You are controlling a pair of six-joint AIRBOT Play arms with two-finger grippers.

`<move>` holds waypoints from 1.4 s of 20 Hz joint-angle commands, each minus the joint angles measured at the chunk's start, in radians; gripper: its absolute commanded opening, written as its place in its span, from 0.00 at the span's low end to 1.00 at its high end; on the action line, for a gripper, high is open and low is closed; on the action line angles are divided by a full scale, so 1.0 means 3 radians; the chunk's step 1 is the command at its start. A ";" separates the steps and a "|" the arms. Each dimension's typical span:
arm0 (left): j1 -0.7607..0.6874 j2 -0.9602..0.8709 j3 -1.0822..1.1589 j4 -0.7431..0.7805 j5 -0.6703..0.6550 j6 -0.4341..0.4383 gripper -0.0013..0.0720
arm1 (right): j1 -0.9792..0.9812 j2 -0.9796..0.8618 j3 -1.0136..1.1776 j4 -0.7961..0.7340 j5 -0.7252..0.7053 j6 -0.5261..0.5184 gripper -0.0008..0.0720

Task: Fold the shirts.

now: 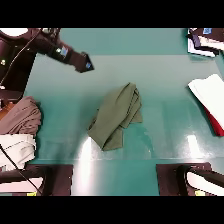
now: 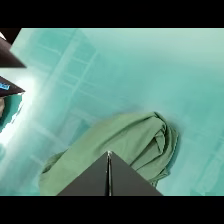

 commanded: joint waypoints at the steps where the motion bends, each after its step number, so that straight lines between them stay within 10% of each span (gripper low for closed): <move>1: 0.0170 0.0123 -0.0543 -0.0028 -0.0398 -0.0257 0.91 | -0.0001 -0.0003 -0.0001 -0.0009 0.0010 -0.0001 0.03; 10: 0.0126 0.0818 -0.3388 -0.0852 0.0528 0.0431 0.91 | -0.0001 -0.0005 -0.0003 -0.0010 -0.0010 -0.0001 0.03; 20: 0.0126 0.0753 -0.3779 -0.1058 0.1233 0.0553 0.91 | -0.0001 -0.0005 -0.0003 -0.0006 0.0031 -0.0001 0.03; 24: 0.0126 0.0713 -0.3763 -0.1105 0.1237 0.0556 0.05 | -0.0001 -0.0005 -0.0004 -0.0006 0.0144 -0.0001 0.03; 28: 0.0126 0.0726 -0.3346 -0.0931 0.0955 0.0551 0.05 | -0.0001 0.0136 -0.0491 -0.0004 0.0304 -0.0001 0.03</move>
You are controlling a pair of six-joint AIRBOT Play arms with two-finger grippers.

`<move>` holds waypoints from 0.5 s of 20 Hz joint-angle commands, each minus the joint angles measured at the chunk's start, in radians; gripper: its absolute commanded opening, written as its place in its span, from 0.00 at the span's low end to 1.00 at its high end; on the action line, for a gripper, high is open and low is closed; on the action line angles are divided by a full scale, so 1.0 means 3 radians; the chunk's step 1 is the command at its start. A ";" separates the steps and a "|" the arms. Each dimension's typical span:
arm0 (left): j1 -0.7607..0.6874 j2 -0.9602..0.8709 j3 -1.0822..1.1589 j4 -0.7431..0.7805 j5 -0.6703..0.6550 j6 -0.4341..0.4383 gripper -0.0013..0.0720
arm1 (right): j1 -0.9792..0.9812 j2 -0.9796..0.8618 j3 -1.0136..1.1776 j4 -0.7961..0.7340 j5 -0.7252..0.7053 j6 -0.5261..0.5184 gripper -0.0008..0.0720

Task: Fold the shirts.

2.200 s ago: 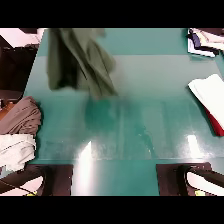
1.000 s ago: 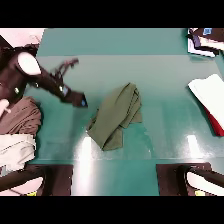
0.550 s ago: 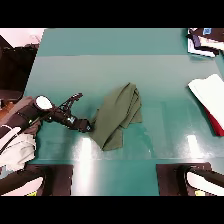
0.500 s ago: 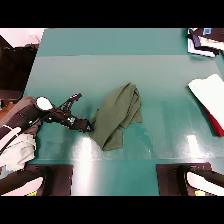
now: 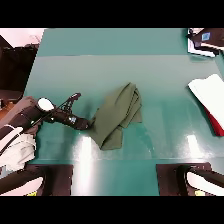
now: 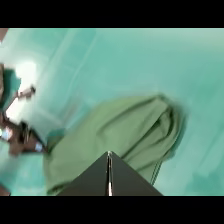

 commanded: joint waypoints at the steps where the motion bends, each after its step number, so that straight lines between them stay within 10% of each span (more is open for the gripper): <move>1: 0.0003 0.0045 0.0425 0.0254 -0.0290 -0.0027 0.05 | -0.0001 0.0168 -0.0582 -0.0003 0.0103 0.0003 0.03; 4: 0.0003 0.0174 0.1036 0.0661 -0.0548 -0.0102 0.05 | -0.0001 0.0427 -0.1676 0.0000 -0.0272 0.0000 0.08; 6: 0.0003 0.0243 0.1361 0.0741 -0.0641 -0.0112 0.05 | 0.0000 0.0556 -0.2508 0.0043 -0.0734 0.0001 0.75; 10: 0.0001 0.0259 0.1644 0.0740 -0.0643 -0.0113 0.05 | 0.0071 0.0465 -0.3808 0.0584 -0.1720 -0.0156 0.79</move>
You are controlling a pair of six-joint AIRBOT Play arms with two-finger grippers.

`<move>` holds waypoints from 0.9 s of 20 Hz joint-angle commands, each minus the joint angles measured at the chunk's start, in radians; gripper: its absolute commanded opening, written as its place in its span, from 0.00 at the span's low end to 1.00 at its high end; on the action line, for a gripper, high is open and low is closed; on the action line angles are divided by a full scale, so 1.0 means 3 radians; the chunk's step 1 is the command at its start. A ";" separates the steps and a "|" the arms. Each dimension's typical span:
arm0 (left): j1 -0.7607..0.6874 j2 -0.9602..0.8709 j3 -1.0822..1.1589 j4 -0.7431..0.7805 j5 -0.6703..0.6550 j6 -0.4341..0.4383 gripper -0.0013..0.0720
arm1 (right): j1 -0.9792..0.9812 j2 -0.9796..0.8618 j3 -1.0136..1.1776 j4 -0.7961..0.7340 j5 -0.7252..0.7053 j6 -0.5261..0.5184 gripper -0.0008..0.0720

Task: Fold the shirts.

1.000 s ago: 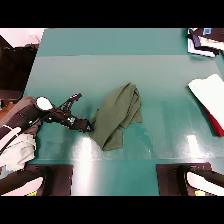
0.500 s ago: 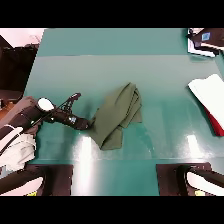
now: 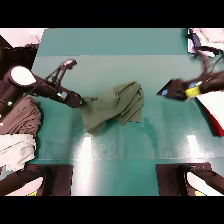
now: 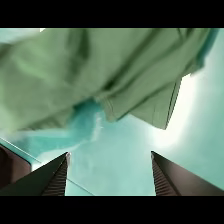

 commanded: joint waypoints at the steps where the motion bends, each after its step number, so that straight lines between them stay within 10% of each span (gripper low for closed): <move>1: 0.0001 0.0025 0.0234 0.0089 -0.0061 -0.0022 0.05 | 0.0130 -0.0103 -0.1038 0.0512 -0.0993 -0.0187 0.76; 13: 0.0001 0.0024 0.0234 0.0090 -0.0072 -0.0104 0.06 | 0.1017 -0.1322 -0.0530 0.0734 -0.1757 -0.0237 0.60; 16: 0.0001 0.0025 0.0235 0.0099 -0.0072 -0.0104 0.06 | 0.1024 -0.1316 -0.0473 0.0628 -0.1740 -0.0239 0.03; 18: 0.0033 0.0029 0.0273 0.0252 -0.0081 -0.0116 0.06 | 0.0959 -0.1144 -0.0473 0.0313 -0.1614 -0.0237 0.03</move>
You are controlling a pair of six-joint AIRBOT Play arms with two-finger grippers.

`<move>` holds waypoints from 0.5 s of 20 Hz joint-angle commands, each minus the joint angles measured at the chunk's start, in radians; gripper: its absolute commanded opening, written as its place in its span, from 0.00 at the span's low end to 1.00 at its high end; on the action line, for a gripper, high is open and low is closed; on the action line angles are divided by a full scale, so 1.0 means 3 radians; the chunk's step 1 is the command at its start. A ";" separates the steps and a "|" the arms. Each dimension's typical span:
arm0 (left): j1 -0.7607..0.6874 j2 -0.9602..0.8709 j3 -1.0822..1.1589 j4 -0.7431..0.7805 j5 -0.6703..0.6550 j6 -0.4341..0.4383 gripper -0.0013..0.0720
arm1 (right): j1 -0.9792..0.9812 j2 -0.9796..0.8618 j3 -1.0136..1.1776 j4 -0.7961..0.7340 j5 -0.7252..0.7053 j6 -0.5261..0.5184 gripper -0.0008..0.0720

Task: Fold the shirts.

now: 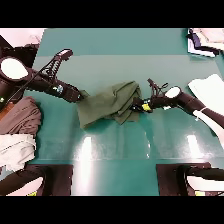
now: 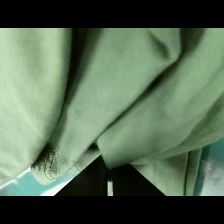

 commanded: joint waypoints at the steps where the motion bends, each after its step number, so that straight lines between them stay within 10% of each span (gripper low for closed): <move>1: 0.0098 0.0005 0.0112 0.0233 -0.0045 -0.0070 0.05 | -0.0102 0.0233 0.0048 -0.0441 0.0193 0.0004 0.03; 10: 0.0718 0.0005 0.1665 0.0217 -0.0656 -0.0268 0.05 | -0.1526 0.1752 0.0787 -0.1150 0.1088 0.0165 0.03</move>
